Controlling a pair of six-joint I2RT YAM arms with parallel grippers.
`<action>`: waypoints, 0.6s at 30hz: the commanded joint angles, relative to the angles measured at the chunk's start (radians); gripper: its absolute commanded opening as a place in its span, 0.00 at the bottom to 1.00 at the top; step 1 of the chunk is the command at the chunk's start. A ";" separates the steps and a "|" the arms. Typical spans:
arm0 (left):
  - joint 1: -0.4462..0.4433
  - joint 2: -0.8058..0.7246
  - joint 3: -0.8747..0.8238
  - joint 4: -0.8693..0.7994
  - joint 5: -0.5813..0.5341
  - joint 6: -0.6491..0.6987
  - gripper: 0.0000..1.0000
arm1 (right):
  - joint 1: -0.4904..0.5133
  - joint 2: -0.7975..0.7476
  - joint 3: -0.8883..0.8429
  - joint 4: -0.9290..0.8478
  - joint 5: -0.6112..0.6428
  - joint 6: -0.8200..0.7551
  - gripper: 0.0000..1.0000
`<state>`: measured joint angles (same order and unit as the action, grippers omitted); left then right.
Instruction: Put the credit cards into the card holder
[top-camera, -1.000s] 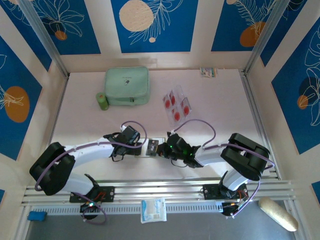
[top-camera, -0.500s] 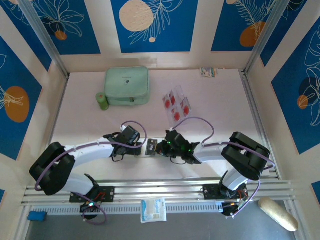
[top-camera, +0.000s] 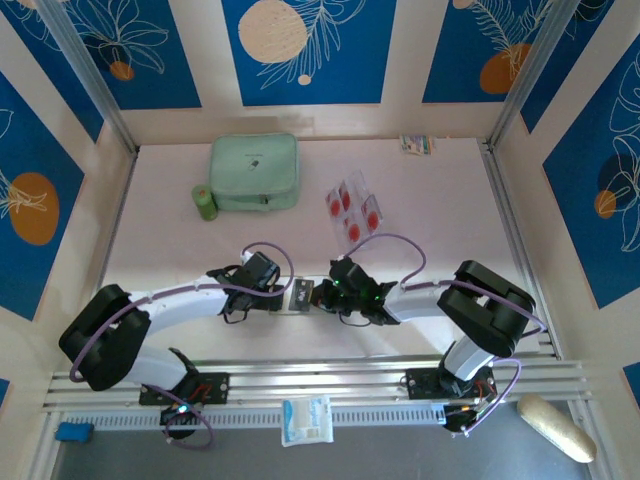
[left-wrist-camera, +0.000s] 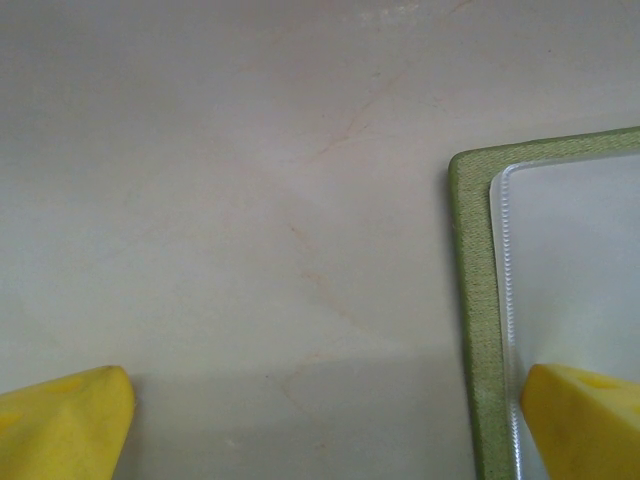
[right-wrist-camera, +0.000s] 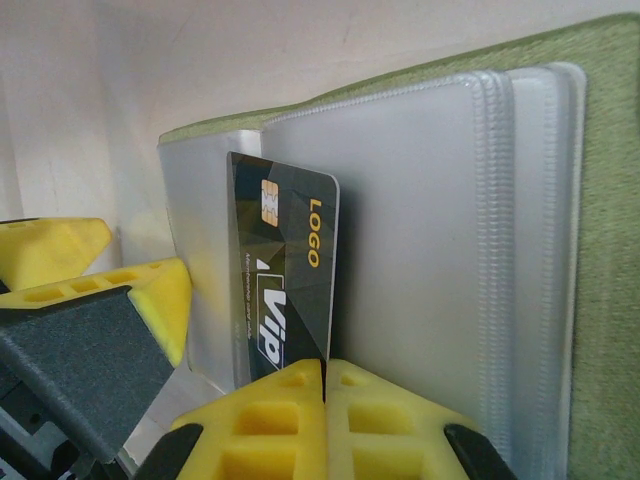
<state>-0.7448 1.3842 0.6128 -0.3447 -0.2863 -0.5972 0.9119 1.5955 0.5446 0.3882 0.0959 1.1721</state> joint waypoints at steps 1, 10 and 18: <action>-0.008 0.012 -0.020 -0.008 -0.006 -0.016 1.00 | -0.006 0.013 0.028 -0.046 -0.037 0.006 0.00; -0.008 0.015 -0.021 0.000 0.000 -0.019 1.00 | -0.010 0.078 0.089 -0.068 -0.099 -0.014 0.00; -0.008 -0.010 -0.006 -0.015 0.000 -0.018 1.00 | -0.026 0.089 0.144 -0.142 -0.182 -0.085 0.28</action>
<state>-0.7448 1.3830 0.6094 -0.3367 -0.2859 -0.6041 0.8932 1.6882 0.6666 0.3252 -0.0193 1.1439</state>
